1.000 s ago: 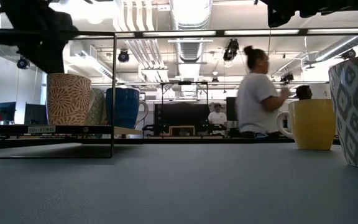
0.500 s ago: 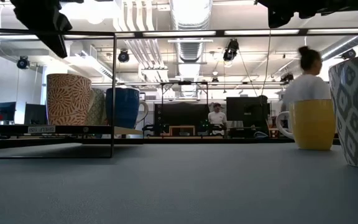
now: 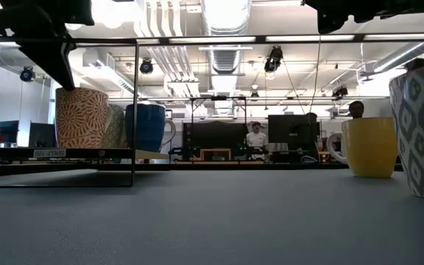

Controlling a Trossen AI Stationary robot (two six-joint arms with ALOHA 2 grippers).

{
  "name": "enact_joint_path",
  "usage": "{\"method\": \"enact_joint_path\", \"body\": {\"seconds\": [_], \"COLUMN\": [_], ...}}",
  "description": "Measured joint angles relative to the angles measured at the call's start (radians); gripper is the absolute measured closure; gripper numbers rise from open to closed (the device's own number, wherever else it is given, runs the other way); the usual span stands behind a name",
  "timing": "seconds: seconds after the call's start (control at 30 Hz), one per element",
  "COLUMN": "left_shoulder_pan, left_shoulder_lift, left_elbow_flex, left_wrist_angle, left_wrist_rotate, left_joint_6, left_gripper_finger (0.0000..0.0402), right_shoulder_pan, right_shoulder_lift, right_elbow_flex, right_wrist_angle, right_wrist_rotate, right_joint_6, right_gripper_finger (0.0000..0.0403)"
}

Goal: Place coffee mugs
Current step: Put the orange patterned mug on the shelf

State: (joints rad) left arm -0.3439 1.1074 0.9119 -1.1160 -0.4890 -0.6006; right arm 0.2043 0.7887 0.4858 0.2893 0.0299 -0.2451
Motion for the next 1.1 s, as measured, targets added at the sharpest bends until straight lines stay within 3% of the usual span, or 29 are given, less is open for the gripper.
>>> {"method": "enact_joint_path", "body": {"seconds": [0.5, 0.77, 1.1], "left_shoulder_pan": [0.0, -0.001, 0.011], "left_shoulder_lift": [0.003, 0.004, 0.023], "left_elbow_flex": [0.039, 0.072, 0.003], "left_wrist_angle": [-0.017, -0.034, -0.036], "left_wrist_rotate": [-0.087, 0.102, 0.044], "left_joint_6": [0.006, 0.044, -0.013], "left_gripper_finger": [0.0401, 0.0402, 0.0401], "right_shoulder_pan": [0.0, 0.0, 0.0], "right_shoulder_lift": [0.0, 0.0, 0.0], "right_elbow_flex": [0.0, 0.0, 0.0], "right_wrist_angle": [0.0, 0.0, 0.0], "right_wrist_rotate": [0.0, 0.0, 0.0], "right_joint_6": [0.001, 0.001, 0.0], "right_gripper_finger": [0.0394, 0.0394, 0.0394]}}
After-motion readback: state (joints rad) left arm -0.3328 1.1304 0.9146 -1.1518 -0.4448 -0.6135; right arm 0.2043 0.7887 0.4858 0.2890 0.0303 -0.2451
